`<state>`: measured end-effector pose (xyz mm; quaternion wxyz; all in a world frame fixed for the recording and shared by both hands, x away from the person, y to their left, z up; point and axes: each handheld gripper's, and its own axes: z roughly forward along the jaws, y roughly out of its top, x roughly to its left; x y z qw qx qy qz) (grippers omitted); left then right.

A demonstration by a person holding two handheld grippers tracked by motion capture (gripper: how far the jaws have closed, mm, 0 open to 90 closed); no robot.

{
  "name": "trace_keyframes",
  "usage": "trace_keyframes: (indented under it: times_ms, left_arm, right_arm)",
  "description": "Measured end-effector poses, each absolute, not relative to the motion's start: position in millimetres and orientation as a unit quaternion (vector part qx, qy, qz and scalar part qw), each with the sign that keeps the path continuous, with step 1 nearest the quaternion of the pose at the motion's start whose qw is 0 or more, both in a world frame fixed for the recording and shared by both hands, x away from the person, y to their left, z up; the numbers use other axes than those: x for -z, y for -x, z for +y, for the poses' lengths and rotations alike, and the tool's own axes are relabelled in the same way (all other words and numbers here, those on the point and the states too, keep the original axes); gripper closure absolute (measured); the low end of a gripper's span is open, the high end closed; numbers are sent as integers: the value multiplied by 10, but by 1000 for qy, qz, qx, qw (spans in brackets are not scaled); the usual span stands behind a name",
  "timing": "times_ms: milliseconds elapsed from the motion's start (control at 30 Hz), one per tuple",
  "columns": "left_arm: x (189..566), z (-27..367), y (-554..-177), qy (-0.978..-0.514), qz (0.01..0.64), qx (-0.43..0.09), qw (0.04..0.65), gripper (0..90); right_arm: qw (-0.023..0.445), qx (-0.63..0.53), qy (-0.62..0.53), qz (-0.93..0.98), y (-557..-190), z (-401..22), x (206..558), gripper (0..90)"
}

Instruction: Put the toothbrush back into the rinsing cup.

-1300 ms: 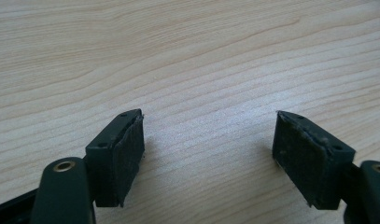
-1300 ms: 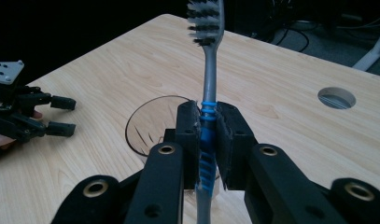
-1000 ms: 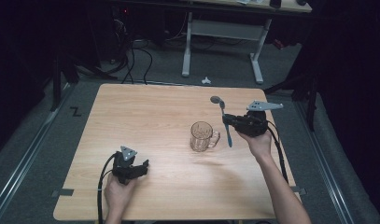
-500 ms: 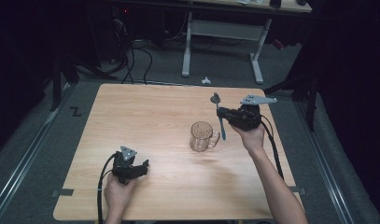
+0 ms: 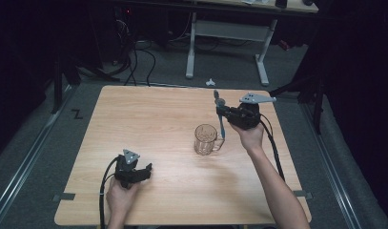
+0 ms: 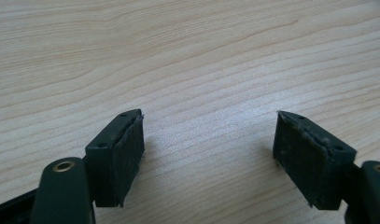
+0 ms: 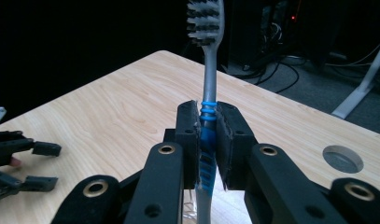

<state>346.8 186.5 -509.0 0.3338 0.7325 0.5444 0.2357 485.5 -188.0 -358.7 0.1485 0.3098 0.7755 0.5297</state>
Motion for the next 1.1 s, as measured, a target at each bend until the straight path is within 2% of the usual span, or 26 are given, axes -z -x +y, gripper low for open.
trace_keyframes:
  times_ms: [1100]
  left_arm:
    - [5090, 1864, -3467, -733, 544, -236, 334, 254]
  right_arm:
    - [145, -517, -313, 784, -4880, -1859, 3665, 803]
